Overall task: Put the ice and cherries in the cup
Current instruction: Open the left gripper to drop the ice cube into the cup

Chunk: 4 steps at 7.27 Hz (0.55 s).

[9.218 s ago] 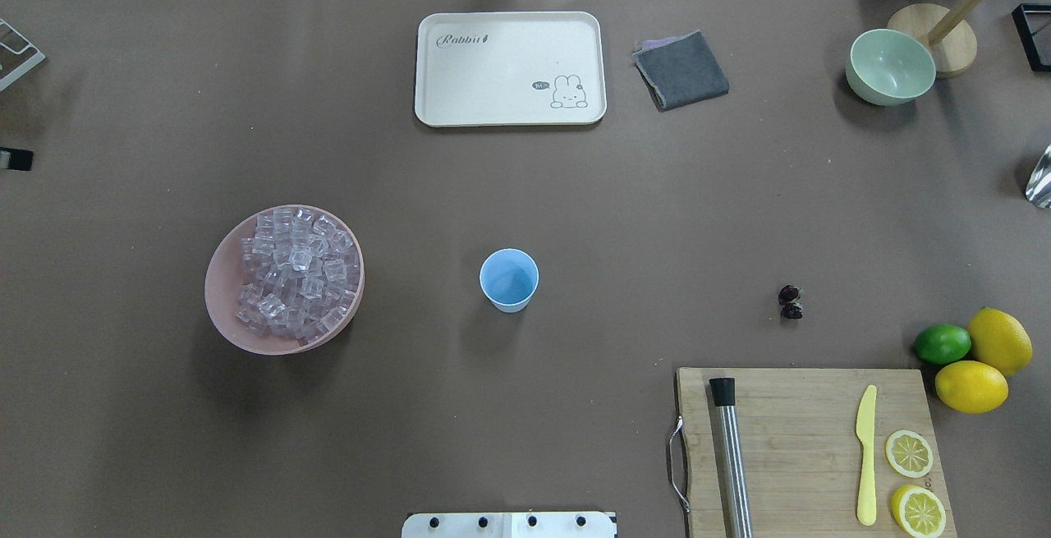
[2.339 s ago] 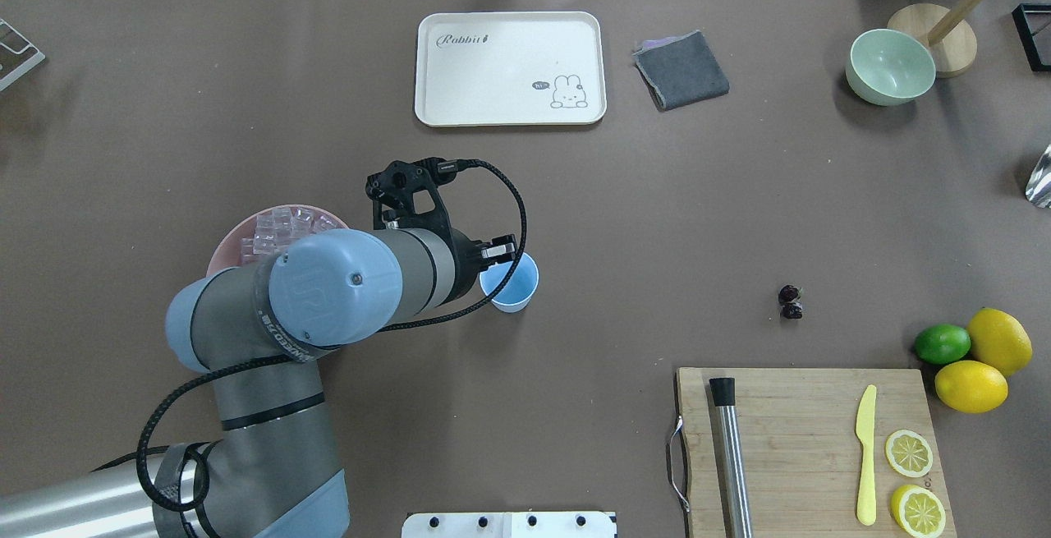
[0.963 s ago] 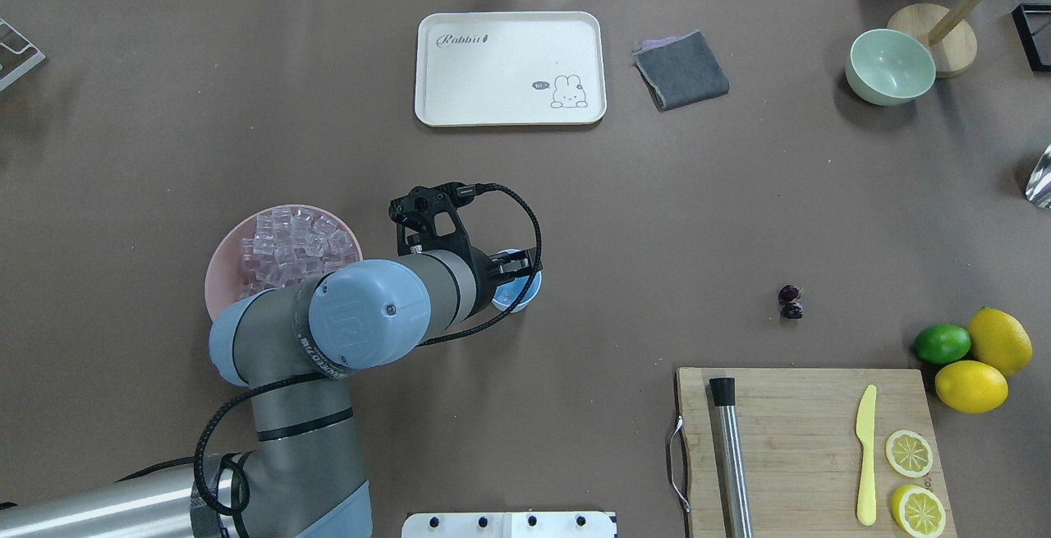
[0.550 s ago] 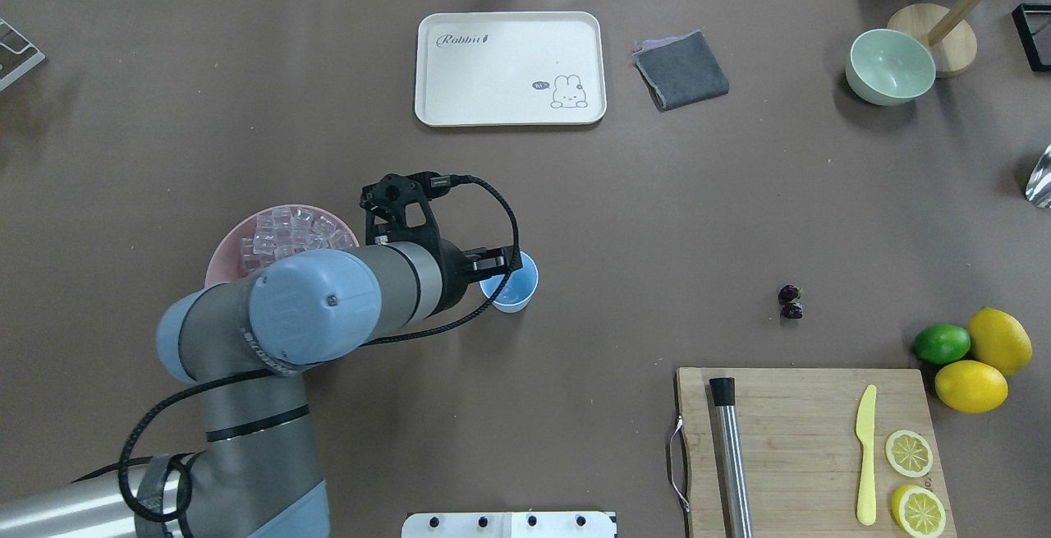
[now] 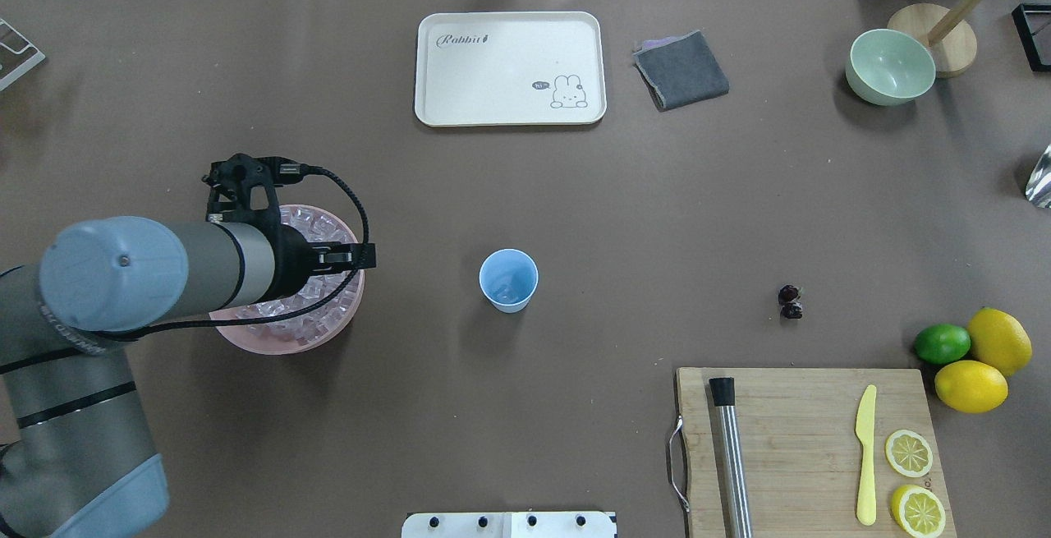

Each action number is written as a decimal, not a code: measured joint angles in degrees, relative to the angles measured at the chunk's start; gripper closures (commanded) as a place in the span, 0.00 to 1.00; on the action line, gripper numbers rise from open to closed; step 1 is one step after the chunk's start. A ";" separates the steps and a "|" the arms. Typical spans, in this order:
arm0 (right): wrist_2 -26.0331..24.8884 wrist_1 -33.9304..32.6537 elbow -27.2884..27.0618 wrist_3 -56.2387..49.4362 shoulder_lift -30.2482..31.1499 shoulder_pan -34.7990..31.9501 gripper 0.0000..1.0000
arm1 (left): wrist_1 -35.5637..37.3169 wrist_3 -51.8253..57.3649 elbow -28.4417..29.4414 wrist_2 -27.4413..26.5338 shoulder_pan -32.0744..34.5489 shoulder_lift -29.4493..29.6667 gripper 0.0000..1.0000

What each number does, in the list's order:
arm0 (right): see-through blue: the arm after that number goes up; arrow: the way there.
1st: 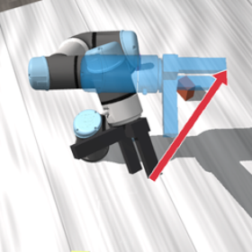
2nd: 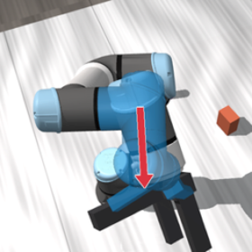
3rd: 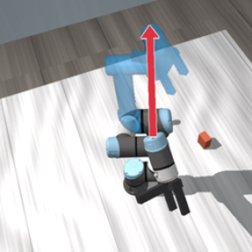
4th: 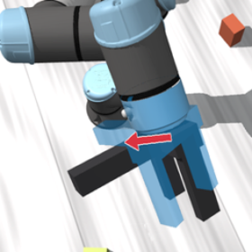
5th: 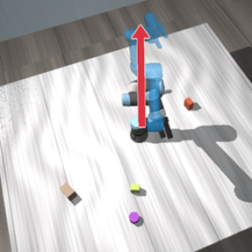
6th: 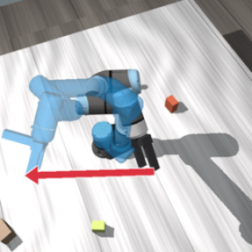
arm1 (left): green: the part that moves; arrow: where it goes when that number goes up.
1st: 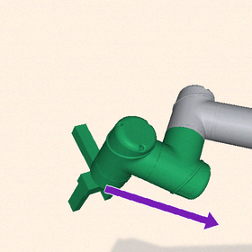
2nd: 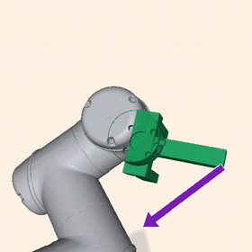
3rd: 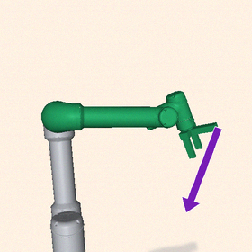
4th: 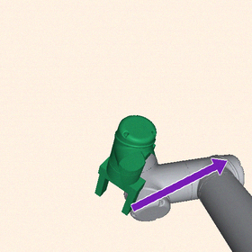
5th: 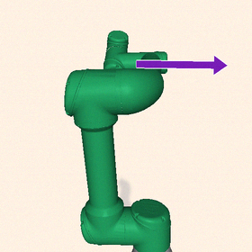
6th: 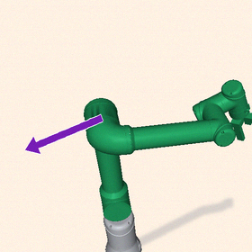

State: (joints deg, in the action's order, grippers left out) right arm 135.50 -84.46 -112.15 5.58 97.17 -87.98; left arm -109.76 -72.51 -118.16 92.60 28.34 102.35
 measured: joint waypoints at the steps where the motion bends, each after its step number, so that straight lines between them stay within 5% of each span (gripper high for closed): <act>1: 0.02 0.00 0.03 0.02 0.03 0.00 0.00 | -0.08 3.10 -1.00 0.25 0.55 -3.17 0.21; 4: 0.03 0.00 0.19 0.00 -0.01 0.07 0.00 | -0.36 9.74 -0.62 -0.08 0.60 -6.92 0.29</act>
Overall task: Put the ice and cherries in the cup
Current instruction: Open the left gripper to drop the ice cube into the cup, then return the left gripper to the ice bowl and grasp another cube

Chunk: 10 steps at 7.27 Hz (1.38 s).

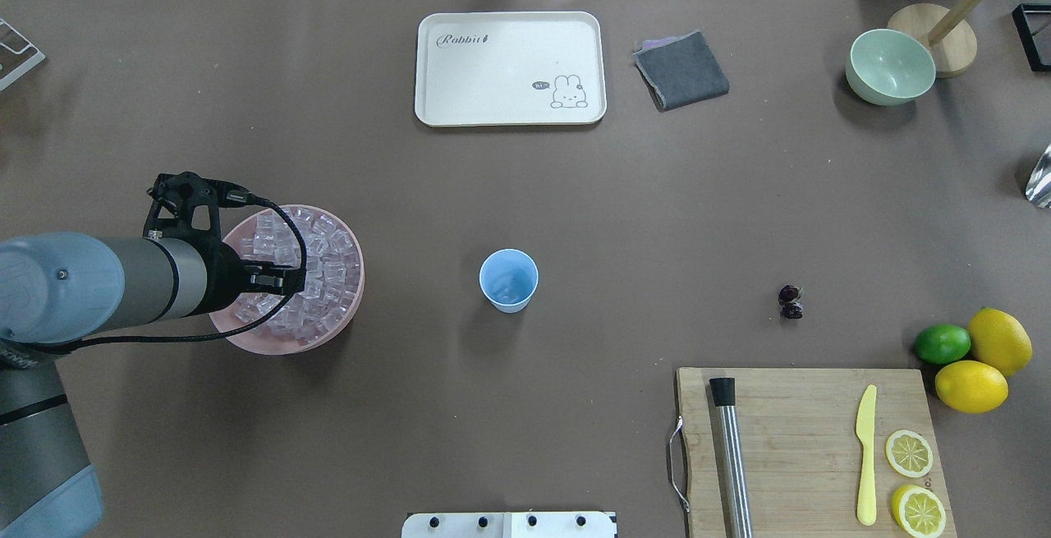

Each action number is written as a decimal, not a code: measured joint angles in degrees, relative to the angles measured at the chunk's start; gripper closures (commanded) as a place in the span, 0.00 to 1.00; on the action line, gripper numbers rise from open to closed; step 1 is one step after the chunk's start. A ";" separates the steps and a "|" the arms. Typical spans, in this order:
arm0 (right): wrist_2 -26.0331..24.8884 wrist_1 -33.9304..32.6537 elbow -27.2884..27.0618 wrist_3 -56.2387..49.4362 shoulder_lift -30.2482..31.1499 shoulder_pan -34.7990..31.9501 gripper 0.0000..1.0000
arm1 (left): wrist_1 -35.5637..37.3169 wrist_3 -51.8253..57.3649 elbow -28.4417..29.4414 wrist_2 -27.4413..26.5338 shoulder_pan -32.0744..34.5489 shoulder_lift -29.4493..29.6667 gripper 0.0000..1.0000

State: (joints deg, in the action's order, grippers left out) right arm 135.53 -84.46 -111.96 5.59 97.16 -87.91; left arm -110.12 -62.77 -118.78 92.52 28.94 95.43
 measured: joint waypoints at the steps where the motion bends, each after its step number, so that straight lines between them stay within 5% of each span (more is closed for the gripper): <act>1: -0.02 0.00 0.08 -0.02 -0.03 0.01 0.00 | -0.05 0.79 0.95 -0.10 -0.23 -0.05 0.29; 10: -0.09 0.00 0.51 0.04 -0.08 0.35 0.00 | 0.03 5.22 2.77 0.31 -2.35 -1.05 0.39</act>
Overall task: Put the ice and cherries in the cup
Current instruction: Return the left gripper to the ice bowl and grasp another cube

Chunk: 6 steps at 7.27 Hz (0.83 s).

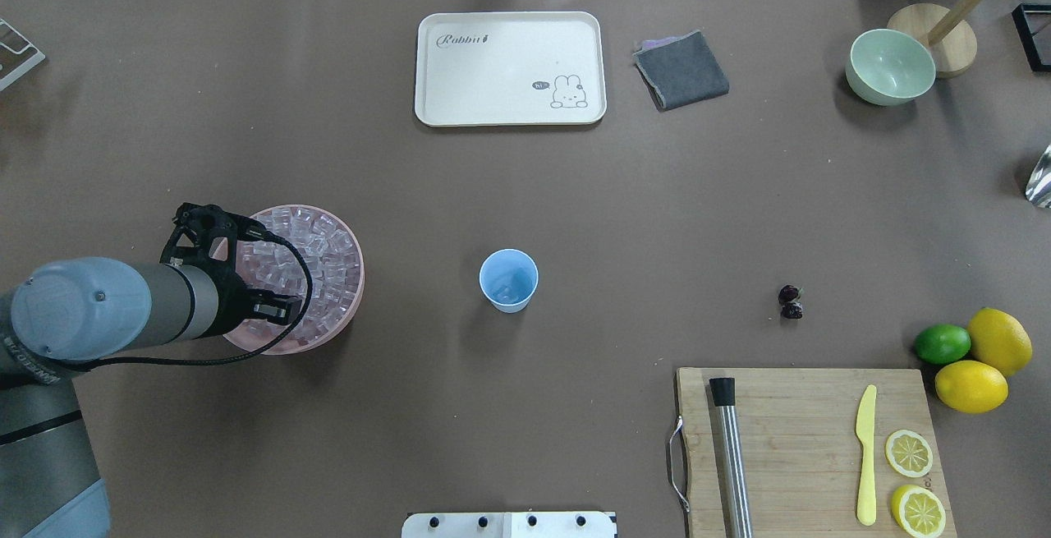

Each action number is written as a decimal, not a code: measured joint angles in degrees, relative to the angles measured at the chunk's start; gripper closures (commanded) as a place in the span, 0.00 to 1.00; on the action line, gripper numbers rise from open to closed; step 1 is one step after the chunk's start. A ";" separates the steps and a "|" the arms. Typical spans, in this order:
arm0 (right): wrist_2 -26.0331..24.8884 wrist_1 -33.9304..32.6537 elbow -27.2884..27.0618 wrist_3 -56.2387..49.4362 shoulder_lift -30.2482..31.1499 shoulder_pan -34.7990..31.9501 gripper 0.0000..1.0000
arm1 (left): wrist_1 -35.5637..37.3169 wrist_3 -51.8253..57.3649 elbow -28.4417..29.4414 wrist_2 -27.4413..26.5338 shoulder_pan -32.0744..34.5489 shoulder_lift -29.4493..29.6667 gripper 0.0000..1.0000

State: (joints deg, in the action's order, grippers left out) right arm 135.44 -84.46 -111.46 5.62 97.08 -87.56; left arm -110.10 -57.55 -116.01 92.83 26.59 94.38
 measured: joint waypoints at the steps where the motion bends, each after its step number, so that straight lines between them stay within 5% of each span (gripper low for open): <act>1: 0.00 0.00 0.01 0.00 -0.02 0.05 0.00 | -0.01 1.27 0.04 0.10 -0.01 -0.26 0.48; 2: 0.00 0.00 0.01 0.00 -0.04 0.08 0.00 | -0.02 1.86 0.09 0.16 -0.01 -0.34 0.59; 4: 0.00 0.00 0.01 0.02 -0.11 0.10 0.00 | -0.03 2.14 0.12 0.23 -0.04 -0.29 1.00; 6: 0.00 0.00 0.01 0.14 -0.19 0.11 0.00 | -0.03 2.17 -0.29 0.32 -0.05 -0.23 1.00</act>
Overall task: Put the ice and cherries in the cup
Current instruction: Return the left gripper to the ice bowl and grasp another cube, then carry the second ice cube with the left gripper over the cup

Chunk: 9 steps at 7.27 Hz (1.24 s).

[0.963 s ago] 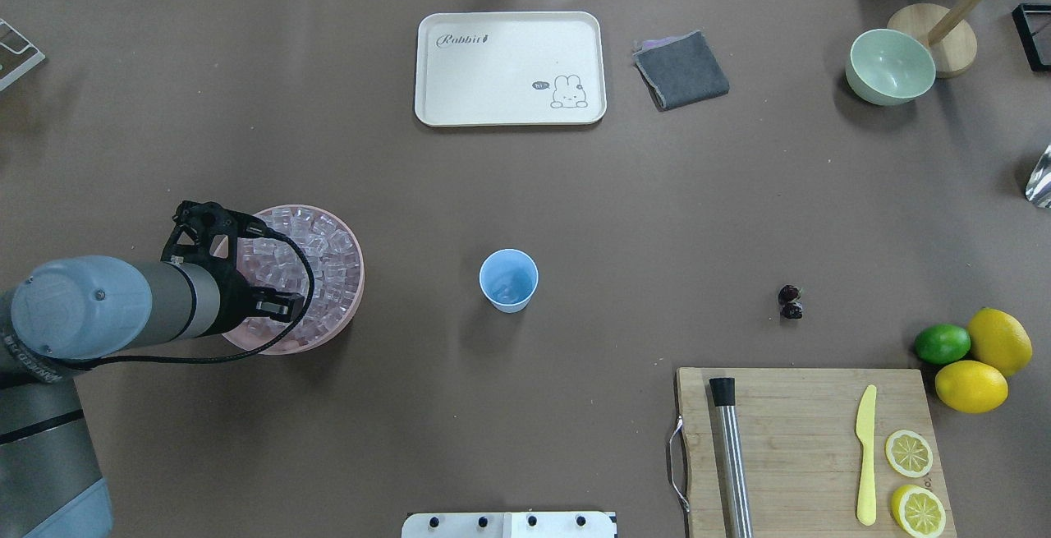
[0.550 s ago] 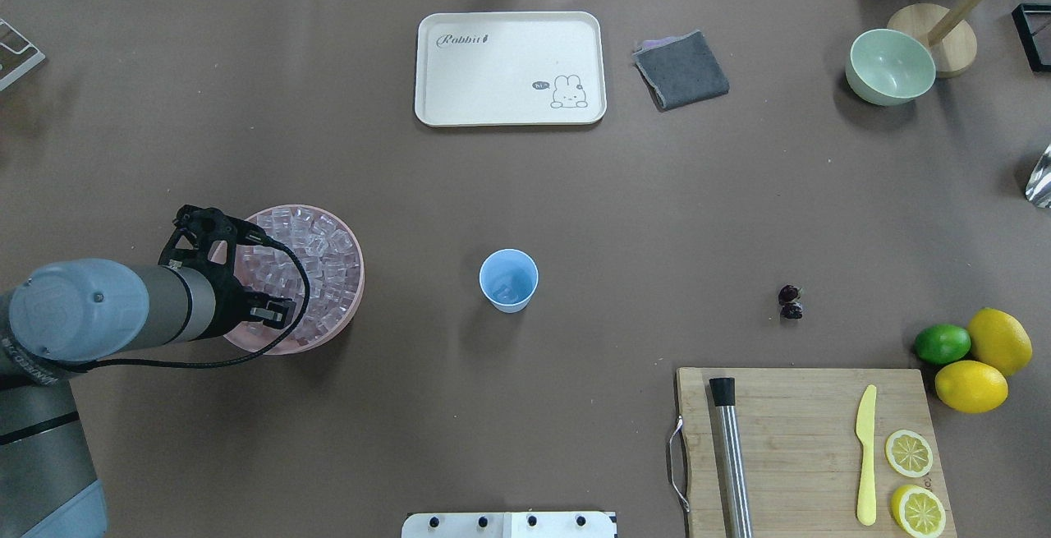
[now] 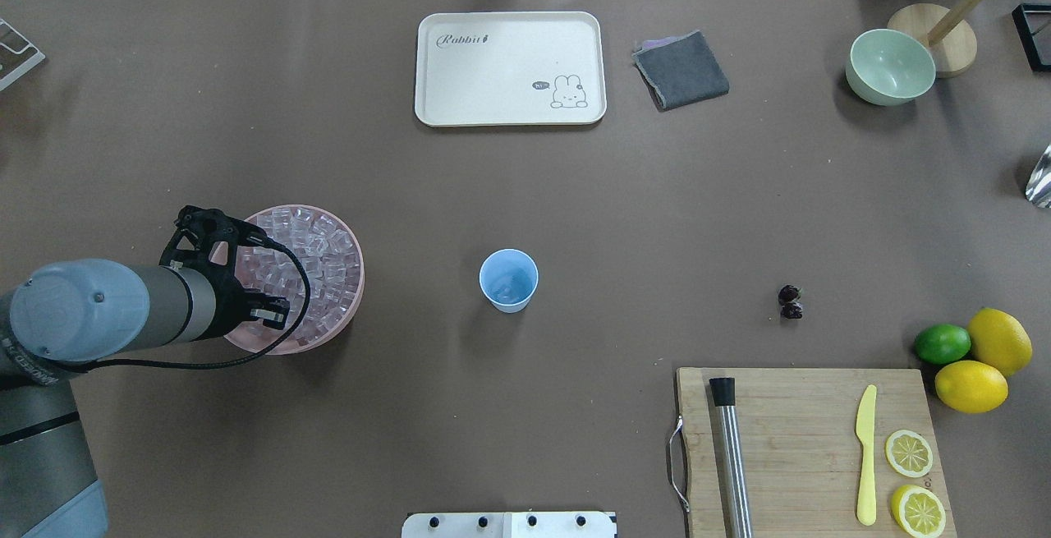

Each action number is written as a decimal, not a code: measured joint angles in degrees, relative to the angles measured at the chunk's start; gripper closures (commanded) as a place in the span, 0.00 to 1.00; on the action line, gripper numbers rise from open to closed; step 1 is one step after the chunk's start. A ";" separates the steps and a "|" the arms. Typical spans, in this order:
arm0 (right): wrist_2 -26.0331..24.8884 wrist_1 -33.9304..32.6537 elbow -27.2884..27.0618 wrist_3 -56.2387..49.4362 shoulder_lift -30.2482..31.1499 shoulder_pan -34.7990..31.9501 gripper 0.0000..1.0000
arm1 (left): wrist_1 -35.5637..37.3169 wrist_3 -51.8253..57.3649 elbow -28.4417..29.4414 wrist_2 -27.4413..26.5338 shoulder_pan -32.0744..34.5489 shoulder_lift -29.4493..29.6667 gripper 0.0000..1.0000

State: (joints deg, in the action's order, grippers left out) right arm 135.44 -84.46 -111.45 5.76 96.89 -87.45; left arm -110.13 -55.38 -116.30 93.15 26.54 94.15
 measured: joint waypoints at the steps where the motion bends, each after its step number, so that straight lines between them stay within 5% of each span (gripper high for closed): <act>1: 0.00 0.00 0.00 0.18 -0.05 0.00 0.00 | 0.00 0.00 -0.33 0.37 0.07 0.15 1.00; 5: 0.00 0.00 0.00 0.68 -0.23 0.08 0.00 | -0.13 -3.36 -2.58 6.48 2.29 3.00 1.00; 9: -0.05 0.00 0.00 0.82 -0.36 0.26 0.00 | -0.06 -22.48 5.54 6.68 1.61 20.06 1.00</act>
State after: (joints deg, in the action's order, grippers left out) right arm 135.38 -84.46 -111.45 6.58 96.53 -87.19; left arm -110.18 -77.85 -110.76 99.83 28.15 114.21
